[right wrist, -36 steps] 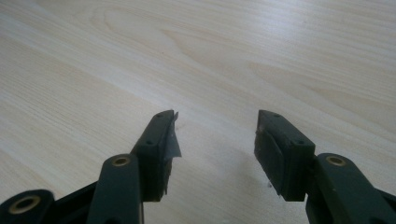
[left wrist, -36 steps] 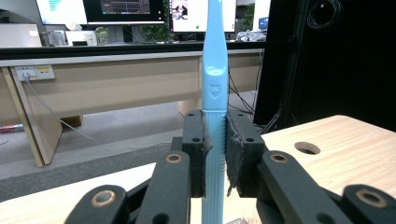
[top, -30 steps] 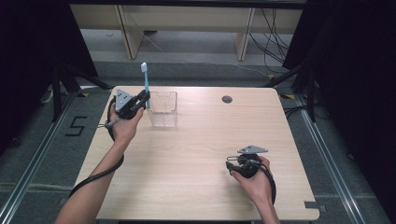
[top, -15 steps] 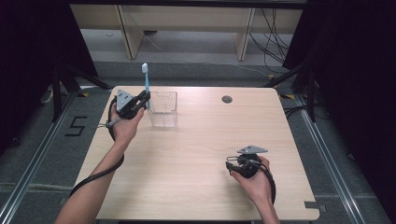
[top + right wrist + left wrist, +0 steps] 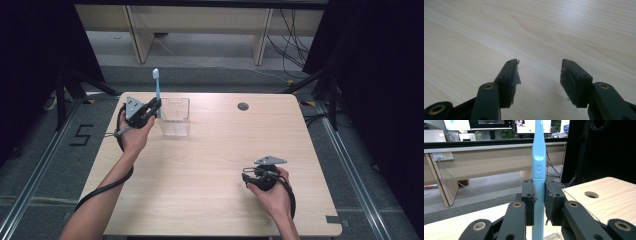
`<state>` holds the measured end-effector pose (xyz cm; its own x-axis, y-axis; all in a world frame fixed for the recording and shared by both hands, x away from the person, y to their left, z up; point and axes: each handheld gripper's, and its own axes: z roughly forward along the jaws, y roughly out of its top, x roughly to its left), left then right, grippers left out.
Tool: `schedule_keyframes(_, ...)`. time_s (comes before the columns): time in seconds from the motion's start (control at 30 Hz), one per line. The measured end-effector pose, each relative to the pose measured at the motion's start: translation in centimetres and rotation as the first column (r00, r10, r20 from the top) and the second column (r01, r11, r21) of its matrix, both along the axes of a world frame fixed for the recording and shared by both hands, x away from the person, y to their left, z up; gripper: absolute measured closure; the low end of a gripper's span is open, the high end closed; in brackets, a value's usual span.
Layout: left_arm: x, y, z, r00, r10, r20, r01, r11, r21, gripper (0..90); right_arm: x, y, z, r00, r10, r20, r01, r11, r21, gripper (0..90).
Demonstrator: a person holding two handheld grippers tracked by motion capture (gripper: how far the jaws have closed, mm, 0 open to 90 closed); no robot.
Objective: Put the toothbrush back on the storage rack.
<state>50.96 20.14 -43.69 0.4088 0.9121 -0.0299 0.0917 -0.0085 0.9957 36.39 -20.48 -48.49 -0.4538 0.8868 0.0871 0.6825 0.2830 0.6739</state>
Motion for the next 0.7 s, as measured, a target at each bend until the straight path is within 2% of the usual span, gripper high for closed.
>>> schedule_keyframes(0.23, -0.06, -0.05, -0.10, 1.0000, 0.004, -0.003, -0.004, 1.0000, 0.003, 78.2, -0.07, 0.00, 0.06, 0.9999, -0.008, -0.009, 0.008, 1.0000, 0.002, 48.5)
schedule_keyframes(0.33, -0.11, -0.02, -0.11, 1.0000, 0.006, -0.005, -0.006, 0.9999, 0.008, 78.3, 0.04, -0.16, 0.00, 0.9999, 0.005, 0.011, -0.005, 1.0000, -0.007, 48.5)
schedule_keyframes(0.7, -0.26, -0.11, -0.31, 0.9998, 0.011, -0.014, -0.011, 0.9998, 0.017, 78.3, -0.02, -0.15, 0.04, 1.0000, -0.002, -0.001, 0.002, 1.0000, -0.010, 48.4)
